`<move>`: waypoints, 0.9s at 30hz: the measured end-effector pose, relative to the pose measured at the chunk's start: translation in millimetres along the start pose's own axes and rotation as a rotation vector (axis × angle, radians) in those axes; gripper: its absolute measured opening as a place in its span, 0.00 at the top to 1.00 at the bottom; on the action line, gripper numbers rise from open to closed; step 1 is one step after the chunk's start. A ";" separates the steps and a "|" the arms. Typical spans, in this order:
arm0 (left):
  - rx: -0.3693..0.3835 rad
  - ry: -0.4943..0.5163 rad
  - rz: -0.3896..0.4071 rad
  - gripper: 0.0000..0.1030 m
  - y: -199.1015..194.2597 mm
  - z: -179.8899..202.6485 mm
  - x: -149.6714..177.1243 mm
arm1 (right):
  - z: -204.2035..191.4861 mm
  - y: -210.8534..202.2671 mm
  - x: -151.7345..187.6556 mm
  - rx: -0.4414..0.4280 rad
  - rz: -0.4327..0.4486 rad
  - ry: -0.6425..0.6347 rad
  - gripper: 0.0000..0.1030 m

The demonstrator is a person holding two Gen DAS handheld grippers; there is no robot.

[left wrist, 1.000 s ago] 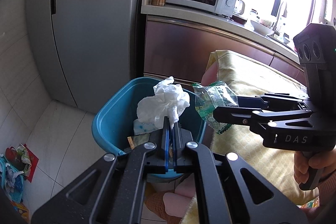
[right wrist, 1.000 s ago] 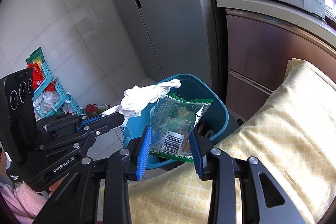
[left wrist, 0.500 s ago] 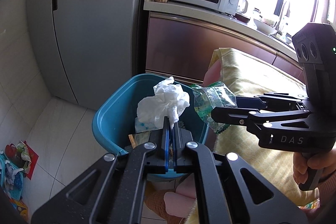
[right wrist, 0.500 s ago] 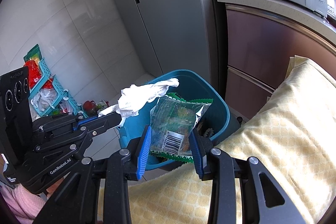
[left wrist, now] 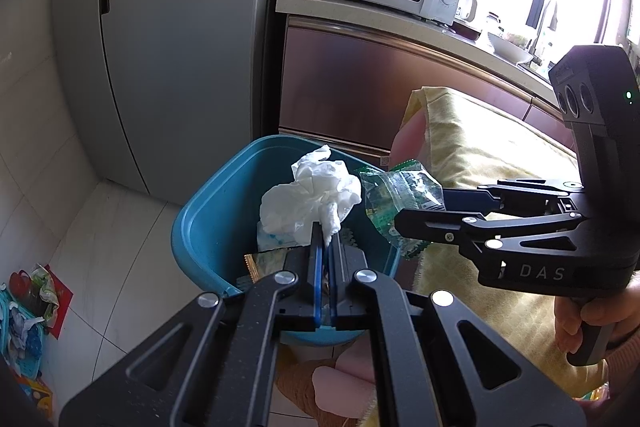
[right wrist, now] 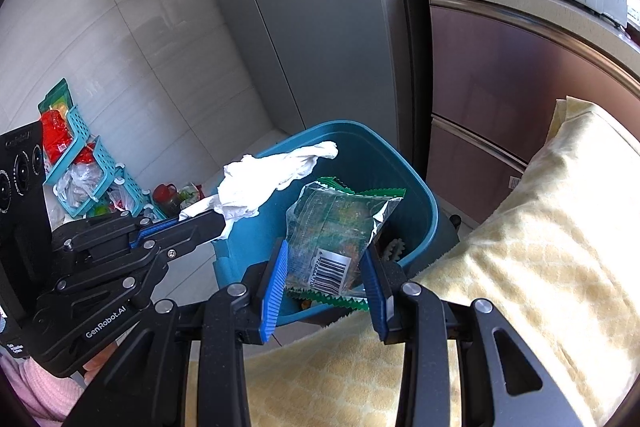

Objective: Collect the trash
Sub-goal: 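Lower the tissue and clear wrapper with both grippers into the blue bin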

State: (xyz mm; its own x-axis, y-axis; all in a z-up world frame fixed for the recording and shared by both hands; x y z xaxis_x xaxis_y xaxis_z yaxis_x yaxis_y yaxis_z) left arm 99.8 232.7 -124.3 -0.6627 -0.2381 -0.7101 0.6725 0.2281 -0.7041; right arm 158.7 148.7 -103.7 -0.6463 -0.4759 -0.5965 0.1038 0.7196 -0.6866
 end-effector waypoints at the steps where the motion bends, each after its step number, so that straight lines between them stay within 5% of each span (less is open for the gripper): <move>1: 0.000 0.000 -0.001 0.97 0.8 0.4 0.3 | 0.4 1.0 0.0 0.001 -0.002 0.001 0.67; 27: -0.006 -0.007 -0.049 0.97 22.7 4.7 4.4 | 3.0 20.4 -1.0 -0.022 -0.065 0.008 0.66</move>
State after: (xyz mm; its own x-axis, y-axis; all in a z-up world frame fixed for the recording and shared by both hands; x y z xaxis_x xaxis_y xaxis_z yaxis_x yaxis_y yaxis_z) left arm 113.7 232.3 -143.4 -0.6926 -0.2553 -0.6747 0.6374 0.2212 -0.7381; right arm 163.8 162.3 -118.3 -0.6575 -0.5180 -0.5471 0.0448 0.6980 -0.7147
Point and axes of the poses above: each gripper's, at about its wrist camera, not at the fingertips, and y roughly the way its jaws point, z to its right, x to its underside, the point moved 9 cm from there along y, roughly the way its jaws point, and after that the axes turned 11 degrees about -x, right-handed, at the moved point
